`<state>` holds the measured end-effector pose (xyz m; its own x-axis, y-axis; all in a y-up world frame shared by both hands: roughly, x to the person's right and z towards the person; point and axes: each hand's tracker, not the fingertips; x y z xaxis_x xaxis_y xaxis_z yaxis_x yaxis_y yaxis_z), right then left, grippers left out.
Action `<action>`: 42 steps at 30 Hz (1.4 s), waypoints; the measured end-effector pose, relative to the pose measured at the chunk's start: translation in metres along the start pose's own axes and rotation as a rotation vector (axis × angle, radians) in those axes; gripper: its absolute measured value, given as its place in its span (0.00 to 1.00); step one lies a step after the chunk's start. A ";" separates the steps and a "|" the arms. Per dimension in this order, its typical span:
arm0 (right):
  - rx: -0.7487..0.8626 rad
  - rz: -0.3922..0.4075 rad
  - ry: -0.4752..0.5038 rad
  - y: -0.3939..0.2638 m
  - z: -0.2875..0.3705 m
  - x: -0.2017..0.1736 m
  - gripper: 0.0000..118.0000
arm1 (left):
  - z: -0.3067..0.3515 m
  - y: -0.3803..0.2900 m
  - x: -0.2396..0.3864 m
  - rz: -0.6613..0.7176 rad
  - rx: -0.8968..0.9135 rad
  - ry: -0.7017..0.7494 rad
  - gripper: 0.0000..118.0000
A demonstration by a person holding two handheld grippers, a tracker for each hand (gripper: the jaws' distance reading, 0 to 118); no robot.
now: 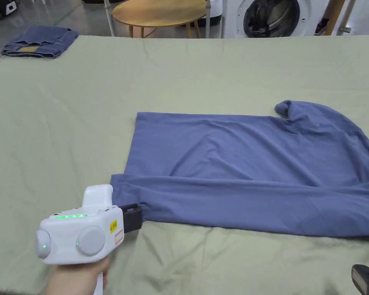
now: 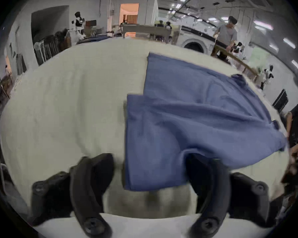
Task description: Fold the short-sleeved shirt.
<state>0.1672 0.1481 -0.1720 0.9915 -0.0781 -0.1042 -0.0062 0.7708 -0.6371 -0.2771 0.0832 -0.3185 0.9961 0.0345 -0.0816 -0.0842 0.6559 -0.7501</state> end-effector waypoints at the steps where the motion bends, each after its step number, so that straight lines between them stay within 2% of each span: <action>1: 0.000 -0.002 -0.005 0.001 -0.001 0.001 0.00 | 0.005 -0.001 0.002 -0.019 0.029 -0.023 0.69; 3: -0.001 -0.015 -0.010 0.000 -0.003 0.012 0.00 | 0.011 -0.001 0.011 -0.074 0.033 -0.019 0.52; 6: -0.003 -0.028 -0.052 0.000 -0.007 0.025 0.00 | 0.021 -0.004 0.028 -0.199 0.058 -0.070 0.03; 8: 0.004 -0.034 -0.080 0.003 -0.008 0.035 0.00 | 0.025 -0.006 0.044 -0.299 0.076 -0.011 0.03; 9: 0.008 -0.036 -0.095 0.004 -0.009 0.041 0.00 | 0.029 -0.005 0.048 -0.340 0.087 -0.027 0.03; 13: 0.018 -0.031 -0.242 0.010 -0.017 0.078 0.01 | 0.056 0.004 0.045 -0.282 0.146 -0.057 0.03; 14: 0.053 -0.035 -0.281 0.008 -0.020 0.089 0.14 | 0.061 0.007 0.041 -0.256 0.159 -0.059 0.03; 15: 0.063 -0.055 -0.308 0.009 -0.024 0.102 0.41 | 0.065 0.011 0.035 -0.239 0.168 -0.066 0.03; 16: 0.024 -0.100 -0.294 0.014 -0.032 0.116 0.82 | 0.067 0.018 0.029 -0.228 0.175 -0.060 0.03; 17: -0.039 -0.147 -0.261 0.018 -0.040 0.129 0.99 | 0.069 0.020 0.024 -0.218 0.182 -0.060 0.03; 18: -0.071 -0.185 -0.237 0.020 -0.049 0.135 1.00 | 0.071 0.023 0.020 -0.206 0.185 -0.066 0.03; 20: -0.062 -0.158 -0.230 0.026 -0.062 0.145 0.99 | 0.071 0.028 0.015 -0.184 0.173 -0.084 0.03; 21: -0.084 -0.116 -0.244 0.028 -0.070 0.143 0.93 | 0.071 0.027 0.014 -0.185 0.169 -0.083 0.03; 22: -0.102 -0.060 -0.211 0.029 -0.078 0.140 0.73 | 0.071 0.026 0.014 -0.187 0.164 -0.081 0.03; 24: -0.115 0.047 -0.174 0.028 -0.091 0.136 0.20 | 0.068 0.024 0.014 -0.197 0.152 -0.079 0.03; 25: -0.150 0.072 -0.146 0.027 -0.098 0.134 0.11 | 0.068 0.023 0.014 -0.196 0.147 -0.080 0.03; 26: -0.172 0.066 -0.126 0.026 -0.102 0.130 0.10 | 0.068 0.023 0.014 -0.191 0.140 -0.086 0.03; 27: -0.153 0.070 -0.166 0.028 -0.101 0.127 0.08 | 0.069 0.022 0.014 -0.188 0.137 -0.086 0.03; 28: -0.145 0.072 -0.163 0.029 -0.097 0.127 0.08 | 0.069 0.021 0.013 -0.188 0.138 -0.085 0.03; 31: -0.097 0.021 -0.134 0.031 -0.080 0.132 0.08 | 0.077 0.024 0.007 -0.173 0.139 -0.104 0.03; 35: -0.044 0.064 -0.130 0.034 -0.045 0.131 0.08 | 0.097 0.027 -0.003 -0.127 0.153 -0.181 0.03; 38: -0.017 0.090 -0.142 0.034 -0.016 0.126 0.08 | 0.114 0.023 -0.021 -0.052 0.138 -0.318 0.03; 42: -0.012 0.085 -0.102 0.022 0.023 0.123 0.08 | 0.131 0.001 -0.044 -0.021 0.088 -0.326 0.03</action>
<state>0.2924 0.1696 -0.1814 0.9954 0.0526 -0.0806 -0.0920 0.7644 -0.6381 -0.3170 0.1806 -0.2297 0.9552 0.2505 0.1578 -0.0752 0.7209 -0.6890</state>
